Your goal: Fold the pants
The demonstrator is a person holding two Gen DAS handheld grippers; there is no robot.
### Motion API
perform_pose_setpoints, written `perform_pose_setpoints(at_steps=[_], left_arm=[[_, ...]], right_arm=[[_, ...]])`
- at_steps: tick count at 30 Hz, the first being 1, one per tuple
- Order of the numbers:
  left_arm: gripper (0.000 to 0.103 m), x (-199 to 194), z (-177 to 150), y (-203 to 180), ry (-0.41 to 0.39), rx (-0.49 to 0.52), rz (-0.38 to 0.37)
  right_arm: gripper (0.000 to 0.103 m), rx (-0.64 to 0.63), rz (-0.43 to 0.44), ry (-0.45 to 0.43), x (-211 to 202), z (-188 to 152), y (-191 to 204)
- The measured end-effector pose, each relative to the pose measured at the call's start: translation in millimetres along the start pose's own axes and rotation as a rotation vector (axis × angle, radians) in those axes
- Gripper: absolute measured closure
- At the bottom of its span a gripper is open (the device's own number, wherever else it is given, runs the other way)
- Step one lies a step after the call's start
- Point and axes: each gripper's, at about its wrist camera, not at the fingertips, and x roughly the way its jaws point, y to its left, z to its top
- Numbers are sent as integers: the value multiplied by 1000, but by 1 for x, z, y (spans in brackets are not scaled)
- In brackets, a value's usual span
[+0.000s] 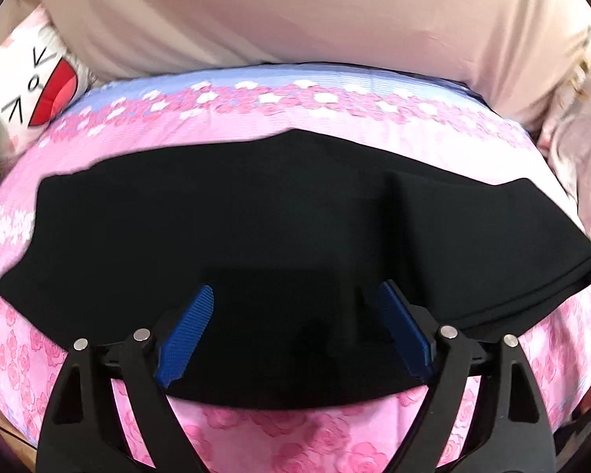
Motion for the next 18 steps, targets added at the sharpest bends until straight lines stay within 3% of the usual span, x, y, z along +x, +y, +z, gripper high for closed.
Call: perform_pose_setpoints(at_steps=[2,5,9,11,12,15,18], left_arm=[[20,1,-4,-11,-3,24,-5],[20,6,-6,-17,19,23,-23],[18,-3,-6,-8,-6,18,8],[15,-6,-7,0,-13,-1,37],[15,-5,-8,4,-9,-9,46],[15,-3,-10,12,0,-25,68],[15,-9,-15,22,1,-32,79]], right_arm=[[93,22,-57,11,6,-5,-23],[84,3,-64,97,25,-19,-31],[56,-113,-145,-16,-36,-19,-7],[42,-176,-71,-71,-59,-17,15],[39,-246,16,-71,-64,-17,41],[39,-391,224,-6,-46,-29,105],[41,-550,294,52,-17,-49,162]])
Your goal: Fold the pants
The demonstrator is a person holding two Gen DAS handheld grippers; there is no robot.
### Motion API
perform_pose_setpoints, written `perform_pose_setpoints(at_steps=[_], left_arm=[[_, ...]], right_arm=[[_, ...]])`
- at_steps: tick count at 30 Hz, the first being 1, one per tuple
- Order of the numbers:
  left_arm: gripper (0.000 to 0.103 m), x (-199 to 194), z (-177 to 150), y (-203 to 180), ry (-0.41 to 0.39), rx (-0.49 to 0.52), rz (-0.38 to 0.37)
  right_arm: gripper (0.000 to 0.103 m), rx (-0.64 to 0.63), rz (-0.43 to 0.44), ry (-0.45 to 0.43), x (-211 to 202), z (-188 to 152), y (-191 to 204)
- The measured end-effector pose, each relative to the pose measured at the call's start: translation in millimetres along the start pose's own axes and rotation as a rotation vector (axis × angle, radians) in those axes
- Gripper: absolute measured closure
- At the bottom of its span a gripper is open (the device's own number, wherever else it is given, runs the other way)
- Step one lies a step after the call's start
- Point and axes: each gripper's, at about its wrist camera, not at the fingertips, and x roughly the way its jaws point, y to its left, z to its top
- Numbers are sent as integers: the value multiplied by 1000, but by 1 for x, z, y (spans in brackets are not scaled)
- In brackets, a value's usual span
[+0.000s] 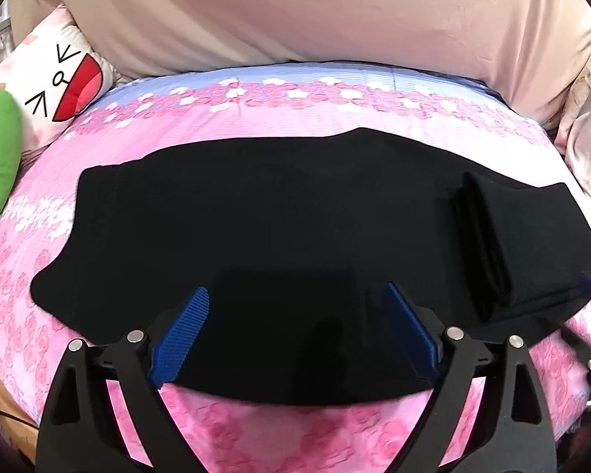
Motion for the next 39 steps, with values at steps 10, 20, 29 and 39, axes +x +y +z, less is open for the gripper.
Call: perform_pose_setpoints(at_steps=[10,20,29,39], left_arm=[[15,3,-10,37,16,-52,12],[14,-4,-11,66,0,-99,9],[13,-17,-25,114,-20,-185,54],[13,-29,-44,180,-14,-329,62]], right_arm=[[89,87,38,18,43,41,-3],[56,50,73,75,60,49,22],[101,3,245,81,77,115,69],[101,128,97,163,174,155,67]])
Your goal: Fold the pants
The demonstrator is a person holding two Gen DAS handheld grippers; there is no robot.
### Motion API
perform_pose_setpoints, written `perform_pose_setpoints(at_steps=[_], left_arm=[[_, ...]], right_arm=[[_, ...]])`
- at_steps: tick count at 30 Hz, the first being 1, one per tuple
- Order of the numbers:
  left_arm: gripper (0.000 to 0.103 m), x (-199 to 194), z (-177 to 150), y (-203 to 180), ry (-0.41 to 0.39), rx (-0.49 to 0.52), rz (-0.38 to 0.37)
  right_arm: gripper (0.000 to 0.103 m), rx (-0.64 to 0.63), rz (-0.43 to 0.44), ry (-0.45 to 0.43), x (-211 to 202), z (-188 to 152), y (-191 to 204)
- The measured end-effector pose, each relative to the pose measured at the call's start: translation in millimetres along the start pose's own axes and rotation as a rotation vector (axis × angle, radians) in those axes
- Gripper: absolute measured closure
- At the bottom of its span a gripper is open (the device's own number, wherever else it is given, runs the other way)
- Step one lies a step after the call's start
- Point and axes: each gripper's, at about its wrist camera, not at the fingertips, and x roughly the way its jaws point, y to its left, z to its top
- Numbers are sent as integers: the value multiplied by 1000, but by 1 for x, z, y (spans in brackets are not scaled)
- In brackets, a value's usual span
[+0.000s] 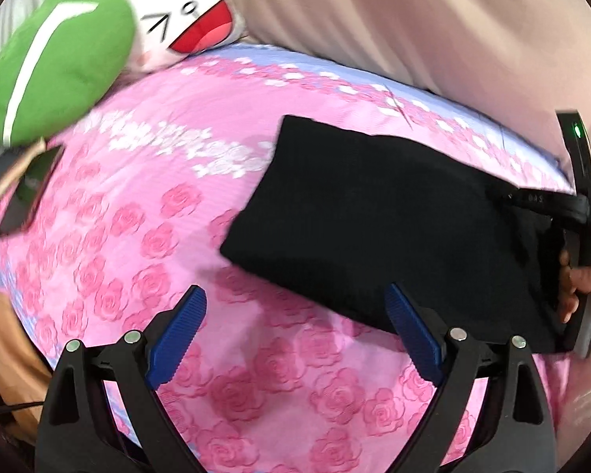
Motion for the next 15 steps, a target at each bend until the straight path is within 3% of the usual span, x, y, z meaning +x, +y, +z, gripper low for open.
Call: perform_pose_setpoints(at_steps=[5,7,10,12,13,14,15], left_arm=[[6,25,2,29,80,-176,-112],[6,29,7,27,46,-184,-99],[11,43,19,18,65,-184,-153],[43,45,27,6,34,-148,-77],[71,44,30,-1,19,-120,-48],[87,43,36,-10,24,-107,-56],[87,40,39,-14,21,-111,-67]], right_arm=[[96,21,50,-100,-47,-26,8],[87,23,27,-126,-68,-43,5],[70,63,-15,-166,-99,-68,-16],[62,101,-87,-190,-121,-87,-41],[61,115,-112,-194,-127,-94,-49],[61,132,-141,-199,-134,-101,-59],[61,150,-171,-205,-143,-111,-71]])
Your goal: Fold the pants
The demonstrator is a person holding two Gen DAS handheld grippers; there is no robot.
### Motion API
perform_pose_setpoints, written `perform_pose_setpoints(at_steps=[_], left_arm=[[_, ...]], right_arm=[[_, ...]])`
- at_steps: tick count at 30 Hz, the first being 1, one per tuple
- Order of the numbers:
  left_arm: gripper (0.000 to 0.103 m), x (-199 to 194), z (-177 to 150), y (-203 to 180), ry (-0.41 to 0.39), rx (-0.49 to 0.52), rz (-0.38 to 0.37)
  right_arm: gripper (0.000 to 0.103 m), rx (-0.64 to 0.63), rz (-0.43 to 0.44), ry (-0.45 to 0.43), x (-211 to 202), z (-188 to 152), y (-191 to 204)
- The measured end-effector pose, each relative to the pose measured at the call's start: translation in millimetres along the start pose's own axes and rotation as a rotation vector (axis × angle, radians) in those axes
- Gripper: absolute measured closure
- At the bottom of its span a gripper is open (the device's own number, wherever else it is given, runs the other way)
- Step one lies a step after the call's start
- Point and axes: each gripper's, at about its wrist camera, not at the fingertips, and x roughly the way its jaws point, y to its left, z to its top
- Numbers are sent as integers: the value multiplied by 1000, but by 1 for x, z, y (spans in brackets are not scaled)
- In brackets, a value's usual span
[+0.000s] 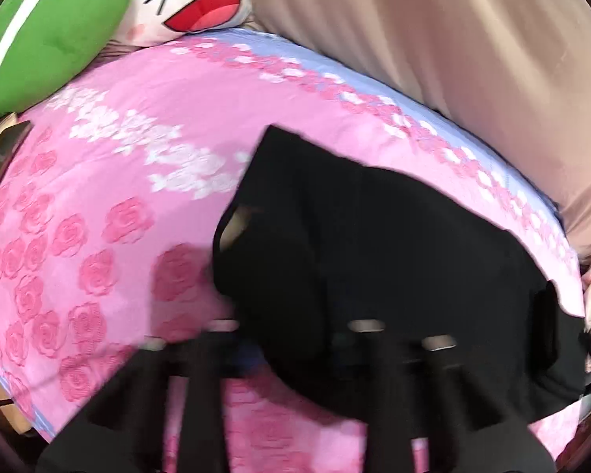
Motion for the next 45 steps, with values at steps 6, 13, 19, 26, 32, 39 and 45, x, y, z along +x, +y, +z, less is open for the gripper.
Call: perform_pose_setpoints(at_steps=[6,13,19,26,32,39,45], left_arm=[[89,-72,9,-108,-156,217,-150],[52,-58,-78,-275,-72,577,-235],[13,-60,-121,-269,-74,631,-148],[7,-102,-85,-179,-139,483,-80],[7,-94,-66,-120,-139,368,41],[7,-88,-64,-101,-106,332,29],[7,-100,-66,-124,-131,359,-46]], right_arm=[[58,113,-64,-26,-28,-27,-69],[47,195,-59,-37,-40,-52,-110],[47,241,-46,-3,-43,-72,-131],[32,208,196,-15,-34,-45,-95],[26,192,358,89,25,-19,-46],[88,133,371,77,29,-8,0],[88,143,241,-152,-63,22,-61]])
